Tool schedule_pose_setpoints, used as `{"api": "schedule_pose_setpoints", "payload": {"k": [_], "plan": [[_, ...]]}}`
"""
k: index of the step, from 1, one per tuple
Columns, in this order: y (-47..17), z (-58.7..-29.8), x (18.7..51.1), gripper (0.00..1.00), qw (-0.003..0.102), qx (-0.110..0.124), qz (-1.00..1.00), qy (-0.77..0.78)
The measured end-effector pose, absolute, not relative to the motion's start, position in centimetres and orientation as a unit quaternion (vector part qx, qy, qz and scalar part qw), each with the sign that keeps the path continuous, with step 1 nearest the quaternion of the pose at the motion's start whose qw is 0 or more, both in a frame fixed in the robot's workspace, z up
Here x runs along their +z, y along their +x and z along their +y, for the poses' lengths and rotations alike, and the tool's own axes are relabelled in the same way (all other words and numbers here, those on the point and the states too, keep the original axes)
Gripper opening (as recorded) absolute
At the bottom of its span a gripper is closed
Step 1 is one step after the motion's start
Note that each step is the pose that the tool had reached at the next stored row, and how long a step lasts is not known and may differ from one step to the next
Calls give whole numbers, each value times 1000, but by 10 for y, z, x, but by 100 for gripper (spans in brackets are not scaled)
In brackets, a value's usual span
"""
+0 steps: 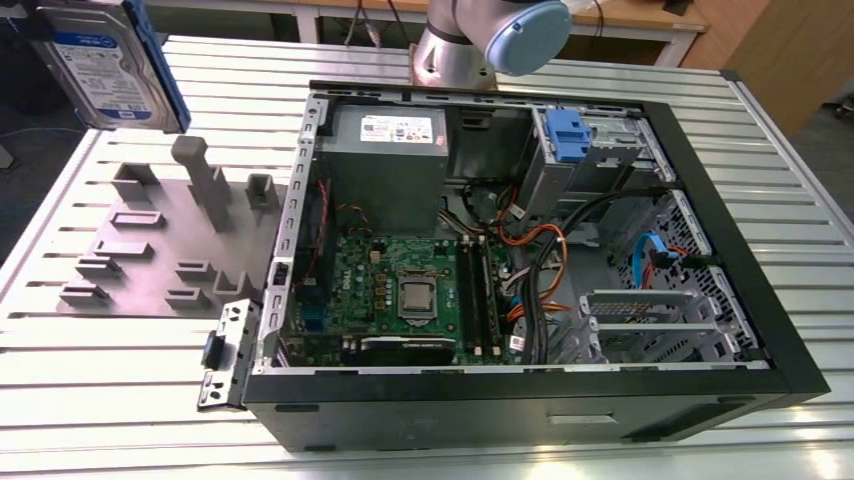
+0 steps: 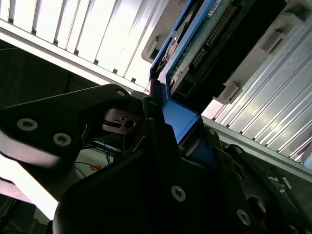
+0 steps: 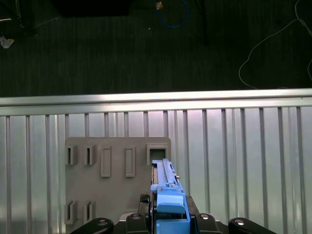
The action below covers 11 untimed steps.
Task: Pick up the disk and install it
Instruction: 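Pick up the disk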
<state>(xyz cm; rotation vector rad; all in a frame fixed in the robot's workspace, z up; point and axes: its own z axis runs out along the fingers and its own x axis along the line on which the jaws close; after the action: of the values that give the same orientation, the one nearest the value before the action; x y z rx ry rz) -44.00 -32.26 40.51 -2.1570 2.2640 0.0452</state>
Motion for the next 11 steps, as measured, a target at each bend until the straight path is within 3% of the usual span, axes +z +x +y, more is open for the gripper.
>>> {"api": "schedule_pose_setpoints", "payload": {"k": [11], "plan": [[-440, -323, 410, 37, 7, 14, 724, -690]]}}
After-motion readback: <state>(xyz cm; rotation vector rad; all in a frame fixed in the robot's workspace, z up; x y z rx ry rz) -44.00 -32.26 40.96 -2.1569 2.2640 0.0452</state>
